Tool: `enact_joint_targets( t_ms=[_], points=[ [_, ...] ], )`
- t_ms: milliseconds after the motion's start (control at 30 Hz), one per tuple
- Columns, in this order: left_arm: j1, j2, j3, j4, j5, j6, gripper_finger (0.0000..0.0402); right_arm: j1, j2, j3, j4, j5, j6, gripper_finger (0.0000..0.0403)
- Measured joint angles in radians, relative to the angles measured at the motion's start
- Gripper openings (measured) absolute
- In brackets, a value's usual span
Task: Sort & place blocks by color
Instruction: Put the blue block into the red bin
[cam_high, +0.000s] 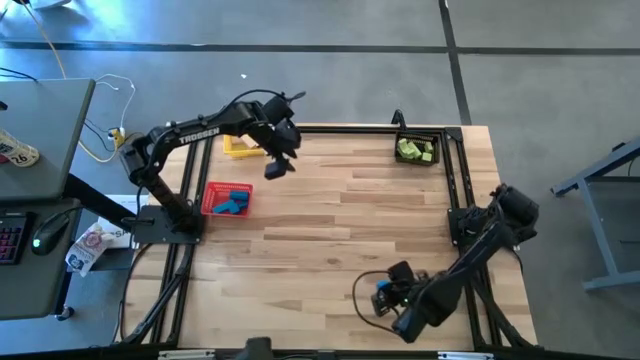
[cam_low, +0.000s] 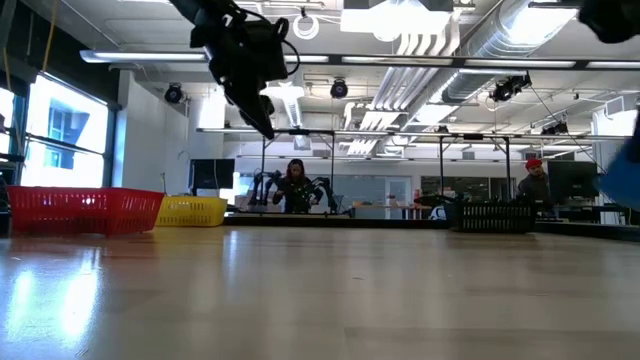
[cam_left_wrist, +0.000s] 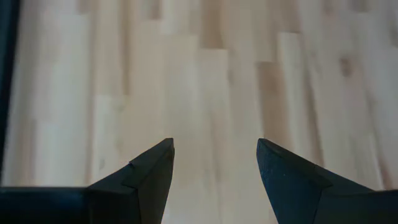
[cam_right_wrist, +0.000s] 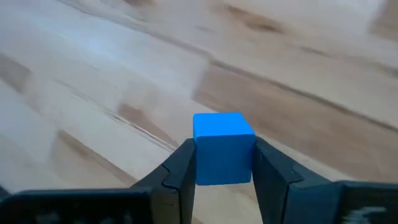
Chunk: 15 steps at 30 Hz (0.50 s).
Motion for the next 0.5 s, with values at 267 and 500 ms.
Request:
enact_joint_targets(
  t_ms=[267, 500],
  points=[
    [-0.098, 0.0, 0.0, 0.0, 0.154, 0.091, 0.0214, -0.102, -0.06, 0.0, 0.118, 0.117, -0.271, 0.0102],
    [-0.198, 0.0, 0.0, 0.001, 0.177, 0.104, 0.0214, -0.19, -0.105, 0.0, 0.203, 0.179, -0.528, 0.0103]
  ],
)
